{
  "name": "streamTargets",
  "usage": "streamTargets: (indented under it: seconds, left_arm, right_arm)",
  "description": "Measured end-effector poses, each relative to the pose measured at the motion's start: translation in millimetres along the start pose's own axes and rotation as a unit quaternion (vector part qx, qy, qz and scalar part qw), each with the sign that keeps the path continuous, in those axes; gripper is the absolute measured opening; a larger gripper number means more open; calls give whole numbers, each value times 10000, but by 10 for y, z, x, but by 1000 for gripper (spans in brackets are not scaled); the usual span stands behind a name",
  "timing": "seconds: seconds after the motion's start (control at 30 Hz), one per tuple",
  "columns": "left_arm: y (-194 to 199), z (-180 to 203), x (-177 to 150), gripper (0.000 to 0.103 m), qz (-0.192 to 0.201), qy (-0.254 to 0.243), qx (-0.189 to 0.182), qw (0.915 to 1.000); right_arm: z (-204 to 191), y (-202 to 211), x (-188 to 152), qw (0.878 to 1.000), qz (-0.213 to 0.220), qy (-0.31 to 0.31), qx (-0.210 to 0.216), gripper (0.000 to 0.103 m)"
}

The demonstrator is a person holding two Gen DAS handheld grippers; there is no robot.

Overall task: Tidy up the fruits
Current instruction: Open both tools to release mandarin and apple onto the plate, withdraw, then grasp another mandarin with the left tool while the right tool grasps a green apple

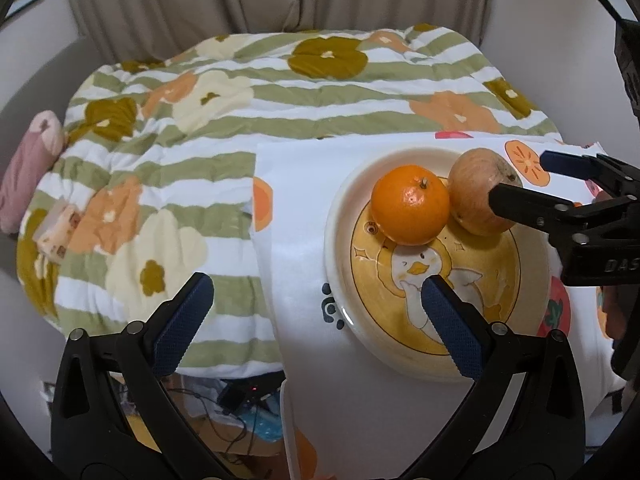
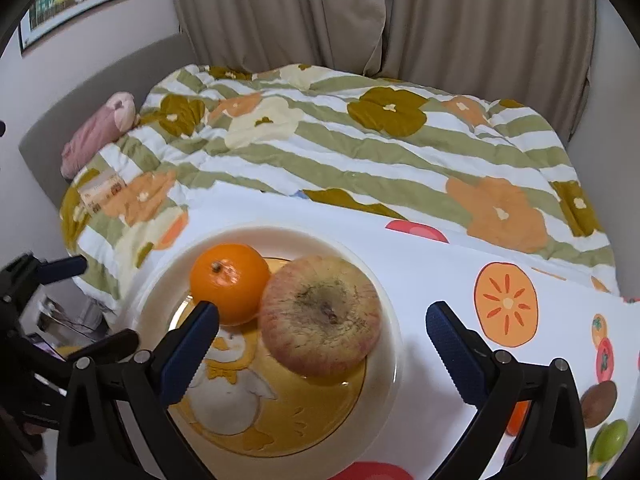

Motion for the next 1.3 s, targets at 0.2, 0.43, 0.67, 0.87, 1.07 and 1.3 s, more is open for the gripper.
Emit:
streamTargets:
  seconds: [0.2,0.43,0.67,0.87,1.07,1.3]
  left_arm:
    - [301,107,66,103,175,-12,247,9995]
    - [728,344,124,103,382,3,431,9983]
    - [1062,839,68,103,631,-35,408,9972]
    - [1178,1371,-66,103,662,89,342,9972]
    - [1125,2027,-243,103,603,-35,66,9982]
    - [915,2757,-452,103,481,-153,-313,9982]
  right_arm:
    - [39,292,1,9999,84,-70,132,103]
    - [81,796,-50,9989,185,-13,429,103]
    - [362,1285,-210,9983,445,115,346,103]
    - [798,1605,-492,9986,449,89,276,103]
    - [1333,1825,-829,9992,393,-17,63,103]
    - [2041,1874,-1286,9992,211,-278,-193,103]
Point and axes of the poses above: each gripper's, at about its wrist camera, not at the fingertips, and y roughly against the way its jaws point, z to its right, x to its top, the point moved 10 cm from there along -y, roughly the way its jaws point, and after that the axes turned 9 degrees about -x, right-handed, at the moved point
